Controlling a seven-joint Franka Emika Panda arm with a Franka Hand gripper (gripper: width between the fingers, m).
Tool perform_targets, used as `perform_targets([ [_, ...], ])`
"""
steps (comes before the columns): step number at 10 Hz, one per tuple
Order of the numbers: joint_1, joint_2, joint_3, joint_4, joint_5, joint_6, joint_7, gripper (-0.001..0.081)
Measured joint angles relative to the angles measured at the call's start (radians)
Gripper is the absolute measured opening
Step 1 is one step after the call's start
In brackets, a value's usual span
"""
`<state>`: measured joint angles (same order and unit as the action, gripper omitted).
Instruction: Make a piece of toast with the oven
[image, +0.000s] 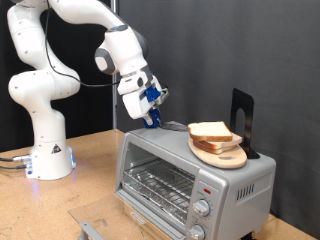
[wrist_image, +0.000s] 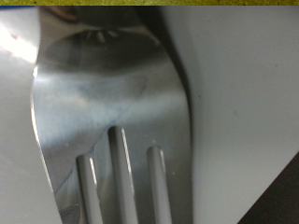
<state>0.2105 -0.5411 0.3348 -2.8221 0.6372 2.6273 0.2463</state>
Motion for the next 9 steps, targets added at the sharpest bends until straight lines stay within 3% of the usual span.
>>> perform_targets([
  [5,0.025,-0.009,-0.02,0.022,0.083,-0.007,-0.018,0.0488],
  [9,0.017,-0.055,-0.081,0.042,0.064,-0.109,-0.046,0.0489],
])
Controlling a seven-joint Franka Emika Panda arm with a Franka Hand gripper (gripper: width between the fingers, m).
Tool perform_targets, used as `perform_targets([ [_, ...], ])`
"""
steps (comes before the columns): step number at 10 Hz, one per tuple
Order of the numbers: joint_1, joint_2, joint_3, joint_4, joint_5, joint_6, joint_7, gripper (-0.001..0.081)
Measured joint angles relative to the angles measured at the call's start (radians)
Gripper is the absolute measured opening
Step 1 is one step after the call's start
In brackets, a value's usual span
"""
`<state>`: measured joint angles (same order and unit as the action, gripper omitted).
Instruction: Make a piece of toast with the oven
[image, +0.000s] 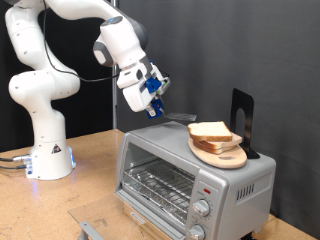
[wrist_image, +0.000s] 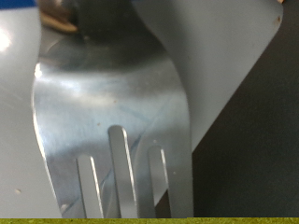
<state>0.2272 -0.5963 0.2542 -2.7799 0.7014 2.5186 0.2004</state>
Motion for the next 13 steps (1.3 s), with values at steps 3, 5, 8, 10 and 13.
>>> perform_targets([
  [3,-0.027,-0.02,-0.021,0.015,-0.053,-0.096,-0.001,0.0489],
  [5,0.02,-0.024,-0.04,0.001,0.09,0.011,-0.093,0.0489],
  [8,0.087,-0.085,-0.127,-0.016,0.274,0.084,-0.271,0.0491],
  [10,0.074,-0.132,-0.166,-0.034,0.275,0.085,-0.311,0.0491],
  [13,-0.007,-0.145,-0.184,-0.049,0.224,0.089,-0.331,0.0491],
])
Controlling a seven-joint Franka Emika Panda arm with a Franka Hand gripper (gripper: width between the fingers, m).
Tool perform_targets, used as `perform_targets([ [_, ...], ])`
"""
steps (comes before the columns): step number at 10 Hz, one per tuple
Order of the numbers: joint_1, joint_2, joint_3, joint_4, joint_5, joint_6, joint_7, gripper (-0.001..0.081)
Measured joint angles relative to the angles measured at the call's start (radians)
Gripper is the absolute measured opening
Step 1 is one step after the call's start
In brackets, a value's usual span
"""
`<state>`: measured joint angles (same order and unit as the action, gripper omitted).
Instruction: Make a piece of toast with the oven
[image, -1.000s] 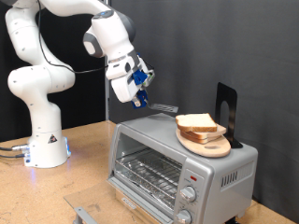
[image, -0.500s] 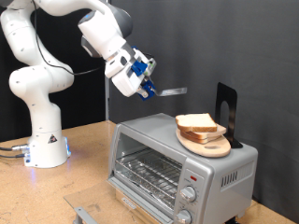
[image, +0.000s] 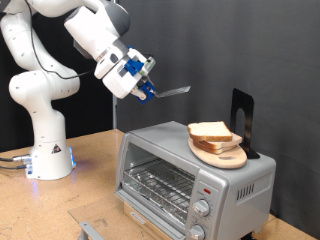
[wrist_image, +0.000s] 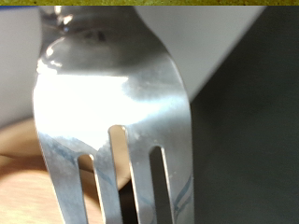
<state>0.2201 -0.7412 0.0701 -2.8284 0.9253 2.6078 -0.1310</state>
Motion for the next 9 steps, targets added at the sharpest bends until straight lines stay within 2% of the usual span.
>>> perform_targets([
  [4,-0.106,0.013,-0.038,-0.006,-0.094,-0.028,-0.043,0.0491],
  [7,-0.227,0.019,-0.047,-0.006,-0.237,-0.137,-0.019,0.0491],
  [9,-0.258,0.049,-0.045,-0.005,-0.24,-0.119,-0.012,0.0491],
])
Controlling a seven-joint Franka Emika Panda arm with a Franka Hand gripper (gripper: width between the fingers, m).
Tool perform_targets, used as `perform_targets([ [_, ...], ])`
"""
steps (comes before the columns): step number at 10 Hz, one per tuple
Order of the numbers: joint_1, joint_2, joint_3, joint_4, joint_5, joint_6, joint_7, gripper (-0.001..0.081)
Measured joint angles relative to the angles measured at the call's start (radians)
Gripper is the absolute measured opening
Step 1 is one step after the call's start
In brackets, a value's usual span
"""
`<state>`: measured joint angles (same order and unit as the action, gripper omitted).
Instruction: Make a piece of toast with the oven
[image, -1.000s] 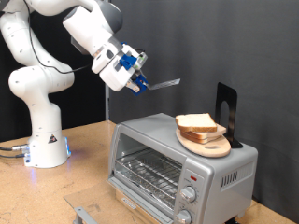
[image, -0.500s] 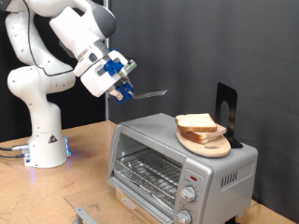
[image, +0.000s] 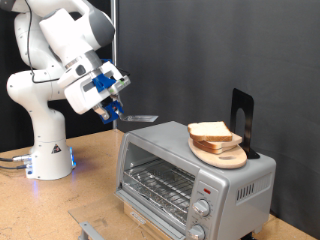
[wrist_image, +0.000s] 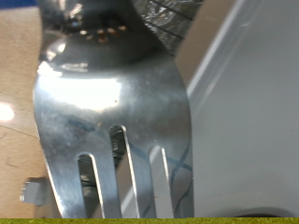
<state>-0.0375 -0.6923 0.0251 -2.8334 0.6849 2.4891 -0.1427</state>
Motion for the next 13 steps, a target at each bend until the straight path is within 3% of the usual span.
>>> perform_targets([
  [3,-0.001,0.039,0.0,0.015,0.011,0.014,0.017,0.0491],
  [5,-0.001,0.039,0.011,0.025,-0.023,-0.028,0.028,0.0491],
  [9,-0.003,0.07,0.107,0.057,-0.073,-0.037,0.147,0.0491],
  [13,-0.002,0.131,0.163,0.091,-0.066,0.011,0.193,0.0491],
])
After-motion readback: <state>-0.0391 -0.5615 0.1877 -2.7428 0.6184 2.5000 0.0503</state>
